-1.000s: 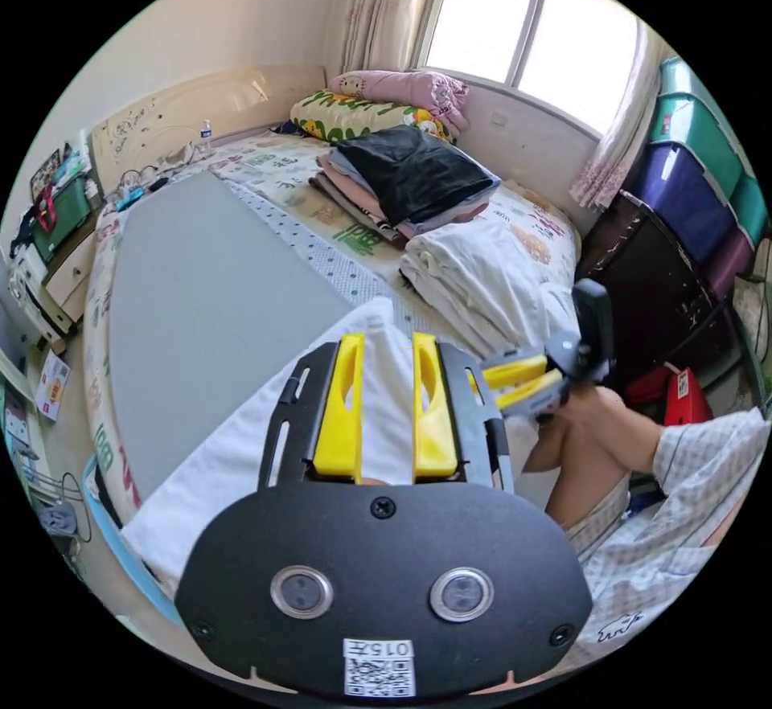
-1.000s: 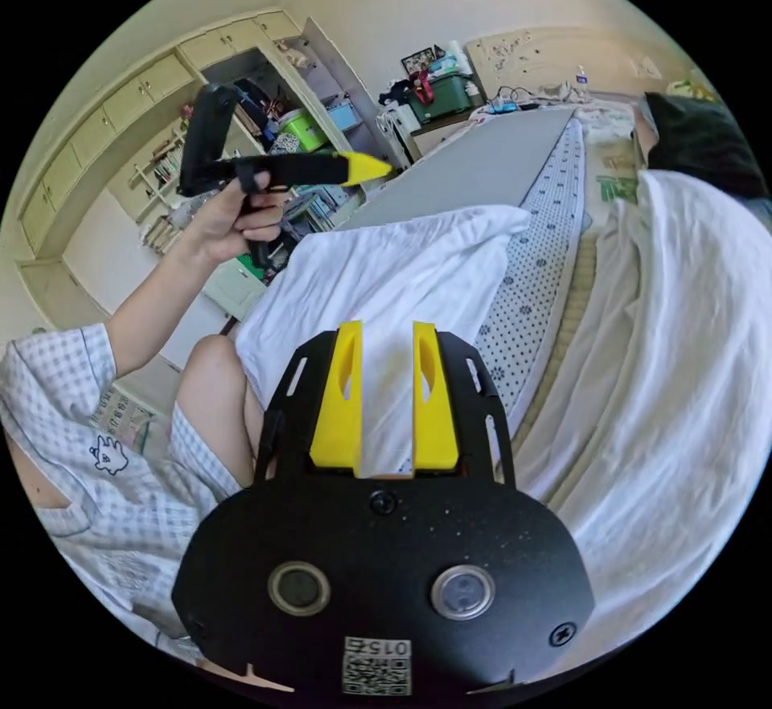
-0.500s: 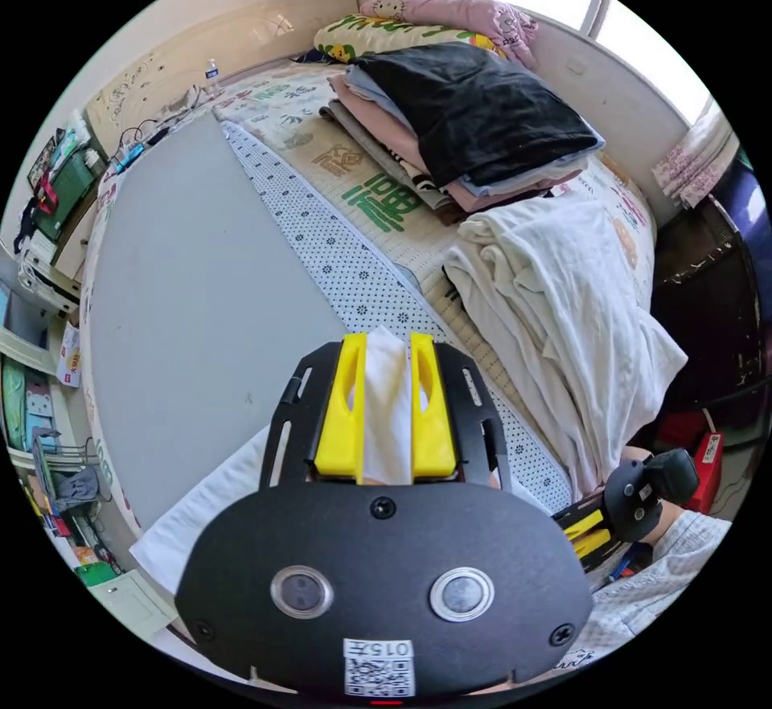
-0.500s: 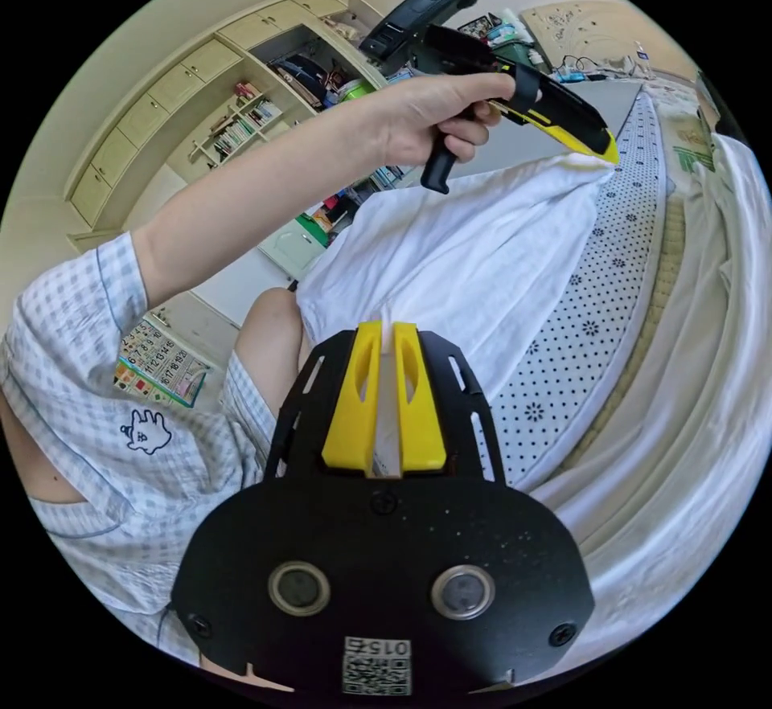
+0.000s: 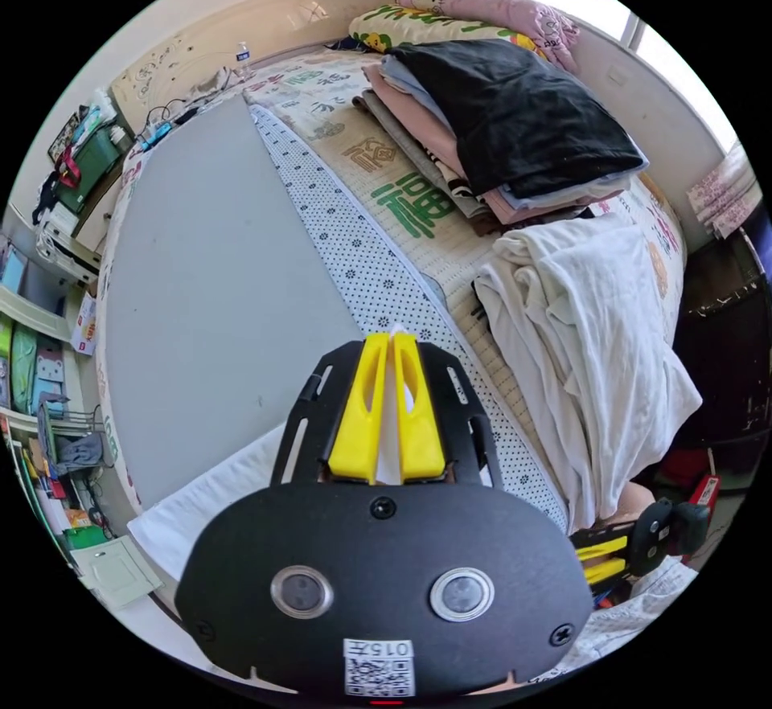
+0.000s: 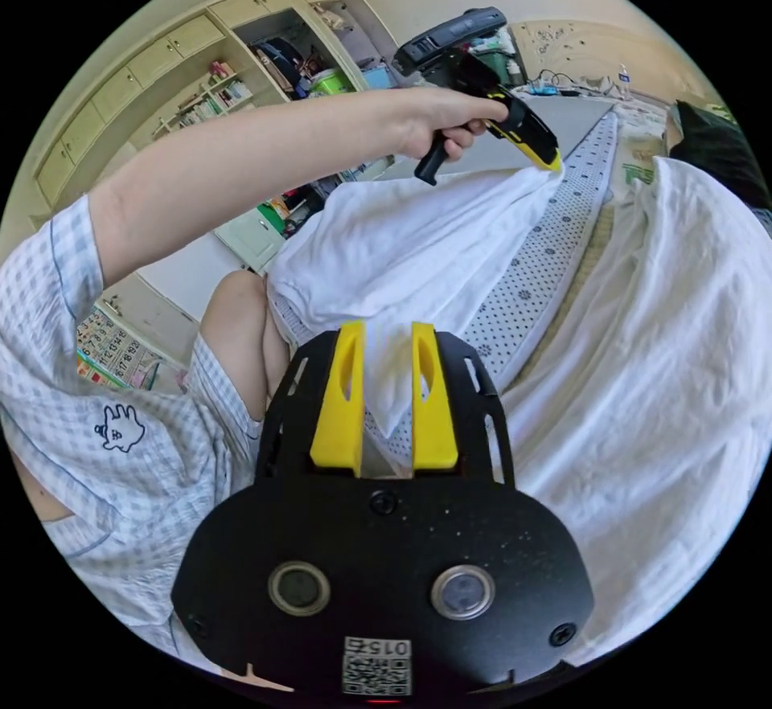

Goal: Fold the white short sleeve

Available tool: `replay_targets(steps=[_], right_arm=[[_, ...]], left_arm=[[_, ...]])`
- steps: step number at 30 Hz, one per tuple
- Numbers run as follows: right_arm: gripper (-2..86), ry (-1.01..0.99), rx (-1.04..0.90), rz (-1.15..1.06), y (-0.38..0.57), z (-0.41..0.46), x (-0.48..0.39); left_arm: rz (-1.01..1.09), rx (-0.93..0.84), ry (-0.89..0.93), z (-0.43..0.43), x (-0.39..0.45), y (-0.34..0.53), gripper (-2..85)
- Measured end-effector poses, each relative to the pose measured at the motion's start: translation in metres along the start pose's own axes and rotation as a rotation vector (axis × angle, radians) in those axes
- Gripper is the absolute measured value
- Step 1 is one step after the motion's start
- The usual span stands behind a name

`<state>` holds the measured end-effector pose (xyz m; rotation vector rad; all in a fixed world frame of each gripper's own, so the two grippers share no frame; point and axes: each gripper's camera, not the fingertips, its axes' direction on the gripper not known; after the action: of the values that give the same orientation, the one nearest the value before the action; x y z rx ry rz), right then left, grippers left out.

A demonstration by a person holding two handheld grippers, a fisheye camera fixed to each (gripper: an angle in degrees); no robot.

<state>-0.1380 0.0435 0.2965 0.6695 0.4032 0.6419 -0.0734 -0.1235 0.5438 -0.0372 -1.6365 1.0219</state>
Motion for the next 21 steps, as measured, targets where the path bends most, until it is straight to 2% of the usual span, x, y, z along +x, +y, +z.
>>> replay_targets(steps=[4, 7, 12, 14, 21], right_arm=[[8.6, -0.076, 0.013, 0.032, 0.014, -0.018, 0.018], [8.3, -0.114, -0.067, 0.018, 0.008, 0.003, 0.02], [5.0, -0.054, -0.106, 0.0, -0.001, 0.022, 0.008], [1.0, -0.067, -0.122, -0.033, -0.001, 0.025, 0.003], [-0.4, 0.005, -0.139, -0.045, 0.014, 0.013, 0.004]], left_arm=[[-0.013, -0.019, -0.001, -0.001, 0.0, -0.008, 7.5], [-0.009, -0.029, -0.016, 0.002, 0.006, -0.015, 8.4], [0.016, -0.128, 0.009, 0.027, 0.026, -0.025, 5.9], [0.033, -0.122, -0.026, 0.027, 0.034, -0.029, 3.2], [-0.009, -0.049, -0.114, 0.012, 0.036, -0.036, 0.4]])
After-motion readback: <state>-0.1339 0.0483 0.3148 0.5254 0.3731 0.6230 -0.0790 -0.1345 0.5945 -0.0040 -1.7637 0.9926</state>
